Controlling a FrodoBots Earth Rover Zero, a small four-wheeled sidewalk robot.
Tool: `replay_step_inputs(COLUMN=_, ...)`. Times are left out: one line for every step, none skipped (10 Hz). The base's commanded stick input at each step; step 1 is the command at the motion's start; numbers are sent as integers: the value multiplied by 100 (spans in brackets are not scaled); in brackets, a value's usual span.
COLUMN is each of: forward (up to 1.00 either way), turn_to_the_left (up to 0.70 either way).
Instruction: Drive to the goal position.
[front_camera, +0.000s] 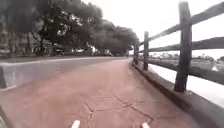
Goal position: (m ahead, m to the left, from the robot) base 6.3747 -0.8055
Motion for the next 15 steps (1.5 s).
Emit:
replay_step_inputs(forward=100, turn_to_the_left=0)
replay_step_inputs(forward=100, turn_to_the_left=0)
replay_step_inputs(forward=100, turn_to_the_left=0)
replay_step_inputs(forward=100, turn_to_the_left=0)
replay_step_inputs(forward=100, turn_to_the_left=0)
replay_step_inputs(forward=100, turn_to_the_left=0)
replay_step_inputs(forward=100, turn_to_the_left=0)
replay_step_inputs(forward=100, turn_to_the_left=0)
replay_step_inputs(forward=100, turn_to_the_left=0)
replay_step_inputs(forward=100, turn_to_the_left=0)
replay_step_inputs(forward=100, turn_to_the_left=0)
replay_step_inputs(forward=100, turn_to_the_left=0)
replay_step_inputs(forward=100, turn_to_the_left=0)
replay_step_inputs(forward=100, turn_to_the_left=-14)
replay_step_inputs(forward=100, turn_to_the_left=-31)
